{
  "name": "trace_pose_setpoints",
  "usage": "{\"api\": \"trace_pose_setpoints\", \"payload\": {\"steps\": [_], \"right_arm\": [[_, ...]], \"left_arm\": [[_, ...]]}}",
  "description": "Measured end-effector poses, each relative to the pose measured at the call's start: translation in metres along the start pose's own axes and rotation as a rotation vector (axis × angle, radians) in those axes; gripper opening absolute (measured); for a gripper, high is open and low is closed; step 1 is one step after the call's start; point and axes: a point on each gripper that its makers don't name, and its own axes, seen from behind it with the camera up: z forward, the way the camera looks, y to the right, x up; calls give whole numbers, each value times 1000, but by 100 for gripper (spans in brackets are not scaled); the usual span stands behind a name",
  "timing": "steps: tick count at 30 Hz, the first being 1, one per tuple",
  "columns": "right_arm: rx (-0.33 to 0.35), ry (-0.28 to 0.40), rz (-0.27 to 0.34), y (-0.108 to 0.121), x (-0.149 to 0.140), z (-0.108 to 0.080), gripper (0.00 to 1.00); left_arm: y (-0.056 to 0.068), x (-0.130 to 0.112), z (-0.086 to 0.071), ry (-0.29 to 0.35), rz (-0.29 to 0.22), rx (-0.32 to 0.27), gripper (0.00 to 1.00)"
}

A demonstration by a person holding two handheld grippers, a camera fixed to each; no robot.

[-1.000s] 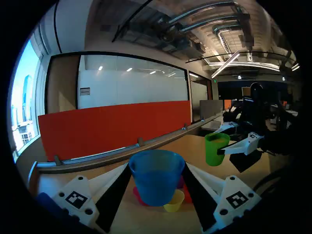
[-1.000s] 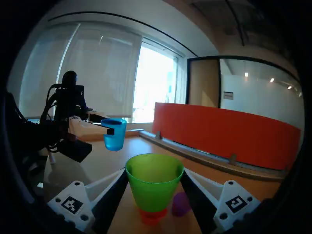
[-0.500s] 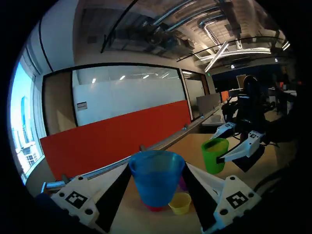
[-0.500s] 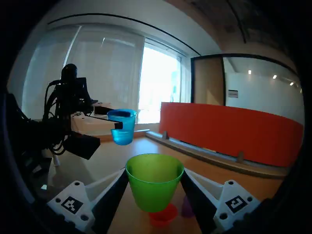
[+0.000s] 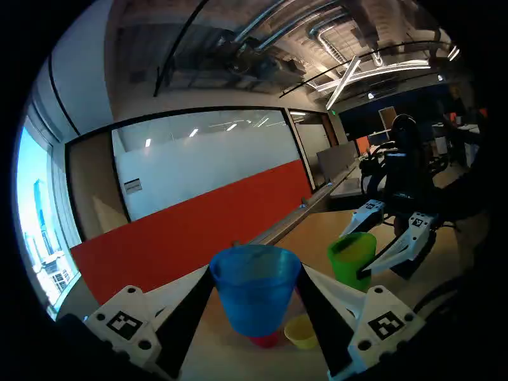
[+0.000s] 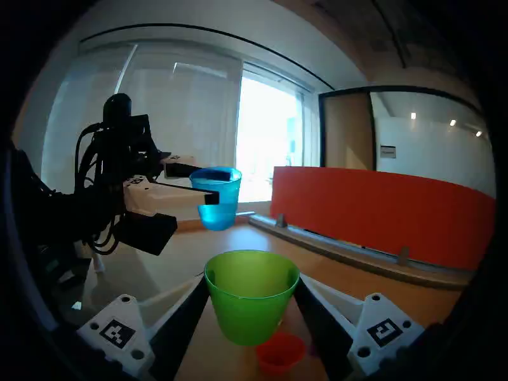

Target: Pour water

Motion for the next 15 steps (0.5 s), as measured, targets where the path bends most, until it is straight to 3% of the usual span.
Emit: {"api": "trace_pose_setpoints", "payload": {"steps": [15], "right_arm": [[53,-1,6,-19,-3,14,91]], "left_arm": [[5,18,4,23,128,0,88]]}}
